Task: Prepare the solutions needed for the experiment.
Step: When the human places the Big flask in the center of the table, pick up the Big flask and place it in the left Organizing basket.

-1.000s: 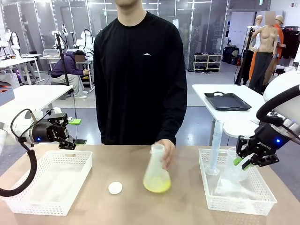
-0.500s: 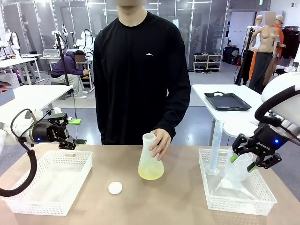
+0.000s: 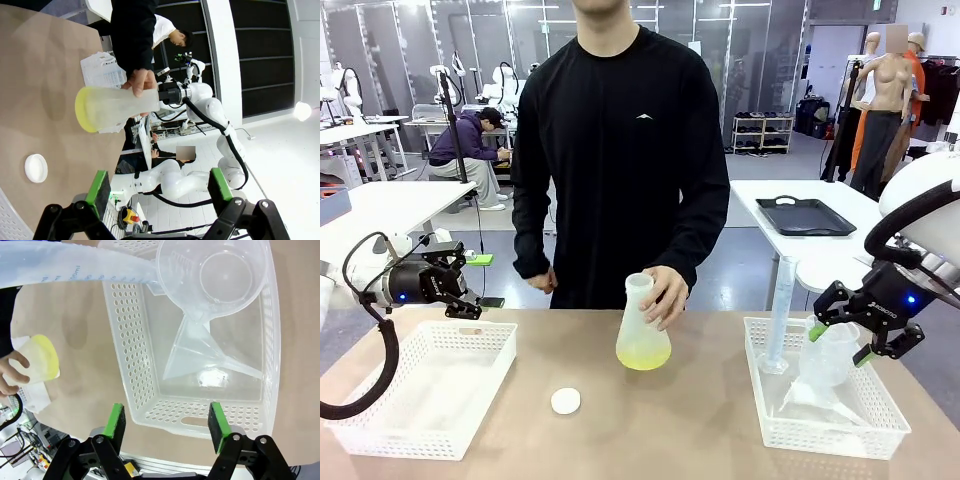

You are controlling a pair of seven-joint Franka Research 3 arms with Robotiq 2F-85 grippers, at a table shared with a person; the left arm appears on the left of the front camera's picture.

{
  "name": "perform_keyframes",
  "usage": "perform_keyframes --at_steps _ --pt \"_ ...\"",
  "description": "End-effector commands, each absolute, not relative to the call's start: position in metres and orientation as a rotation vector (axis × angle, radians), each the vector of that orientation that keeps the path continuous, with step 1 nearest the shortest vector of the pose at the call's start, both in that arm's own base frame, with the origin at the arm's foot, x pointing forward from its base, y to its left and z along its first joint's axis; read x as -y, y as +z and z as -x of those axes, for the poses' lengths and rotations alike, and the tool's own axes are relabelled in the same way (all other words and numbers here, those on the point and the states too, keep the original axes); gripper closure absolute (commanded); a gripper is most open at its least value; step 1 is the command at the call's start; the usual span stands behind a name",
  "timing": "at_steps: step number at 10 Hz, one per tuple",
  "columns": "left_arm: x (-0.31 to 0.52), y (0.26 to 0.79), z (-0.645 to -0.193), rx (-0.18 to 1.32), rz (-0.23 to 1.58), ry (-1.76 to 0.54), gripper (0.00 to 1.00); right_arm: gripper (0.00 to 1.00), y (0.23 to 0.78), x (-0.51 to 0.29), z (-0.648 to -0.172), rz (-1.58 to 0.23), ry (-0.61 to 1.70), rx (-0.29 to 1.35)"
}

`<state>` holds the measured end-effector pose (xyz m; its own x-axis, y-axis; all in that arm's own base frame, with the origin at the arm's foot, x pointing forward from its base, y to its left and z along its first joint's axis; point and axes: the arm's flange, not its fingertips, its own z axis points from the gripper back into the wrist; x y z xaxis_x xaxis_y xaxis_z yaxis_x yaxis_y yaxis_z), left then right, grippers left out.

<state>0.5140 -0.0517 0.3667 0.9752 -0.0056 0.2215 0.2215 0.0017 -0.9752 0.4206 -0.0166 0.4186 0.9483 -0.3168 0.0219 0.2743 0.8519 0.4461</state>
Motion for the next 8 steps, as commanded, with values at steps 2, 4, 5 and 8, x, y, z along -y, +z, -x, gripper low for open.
perform_keyframes --at_steps 2,4,5,8 --pt "0.053 0.369 -0.514 0.170 1.559 -0.177 0.00 0.17 0.419 0.017 -0.421 -0.455 -0.312 0.096" --pt "0.053 0.369 -0.514 0.170 1.559 -0.177 0.00 0.17 0.433 -0.007 -0.384 -0.641 -0.216 0.233" --pt "0.053 0.369 -0.514 0.170 1.559 -0.177 0.00 0.17 0.434 -0.010 -0.383 -0.750 -0.174 0.265" --pt "0.053 0.369 -0.514 0.170 1.559 -0.177 0.00 0.17 0.428 -0.018 -0.386 -1.070 -0.118 0.261"
